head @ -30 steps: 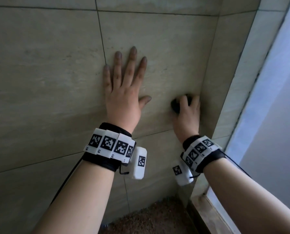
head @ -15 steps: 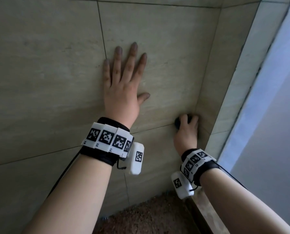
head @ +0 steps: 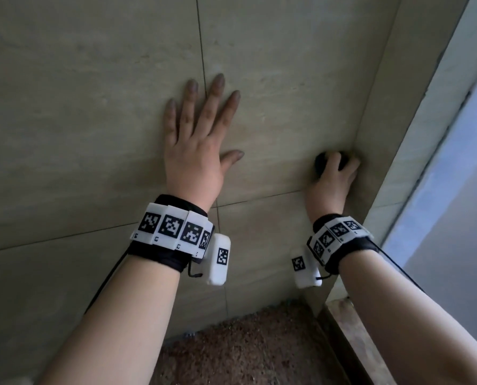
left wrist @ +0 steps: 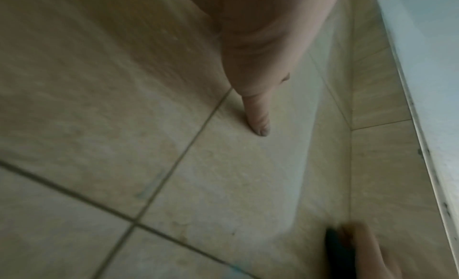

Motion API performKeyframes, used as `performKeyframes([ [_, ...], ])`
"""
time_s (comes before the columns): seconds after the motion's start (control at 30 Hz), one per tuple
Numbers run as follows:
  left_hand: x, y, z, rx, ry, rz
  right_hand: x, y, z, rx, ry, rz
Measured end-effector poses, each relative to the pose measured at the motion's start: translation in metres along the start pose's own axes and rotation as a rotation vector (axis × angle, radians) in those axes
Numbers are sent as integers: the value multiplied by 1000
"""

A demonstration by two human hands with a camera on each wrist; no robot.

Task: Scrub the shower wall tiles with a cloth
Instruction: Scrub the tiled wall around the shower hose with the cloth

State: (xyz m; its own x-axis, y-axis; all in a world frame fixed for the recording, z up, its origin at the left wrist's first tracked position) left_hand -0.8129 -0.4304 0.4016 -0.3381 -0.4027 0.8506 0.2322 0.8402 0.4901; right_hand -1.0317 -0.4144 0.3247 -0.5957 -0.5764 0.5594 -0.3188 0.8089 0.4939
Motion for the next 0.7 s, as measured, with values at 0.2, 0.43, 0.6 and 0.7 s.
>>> performKeyframes([
  [0.2, -35, 11, -44, 23, 78, -68, -47, -29, -2, 144, -363, -24],
  [0.43, -75, 24, -97, 59, 146, -107, -119, -59, -87, 217, 72, -118],
  [0.6, -106, 33, -135, -10, 154, -151, -161, -71, -137, 171, 311, -291],
  [0.7, -123, 38, -150, -111, 126, -202, -182, -74, -164, 233, 651, -502],
])
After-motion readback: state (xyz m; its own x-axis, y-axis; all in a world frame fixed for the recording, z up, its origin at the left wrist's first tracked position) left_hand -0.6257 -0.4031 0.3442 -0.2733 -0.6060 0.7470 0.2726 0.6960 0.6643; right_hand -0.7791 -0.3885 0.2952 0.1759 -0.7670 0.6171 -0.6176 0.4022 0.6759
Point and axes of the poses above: each hand's wrist, its own x-axis towards the middle knuckle, its own y-axis out of the back of the hand, z = x × y, the point moved 1 cm from there along x, towards the middle knuckle, and after that the axes turned 1 degree about y, right-handed, at the moved point
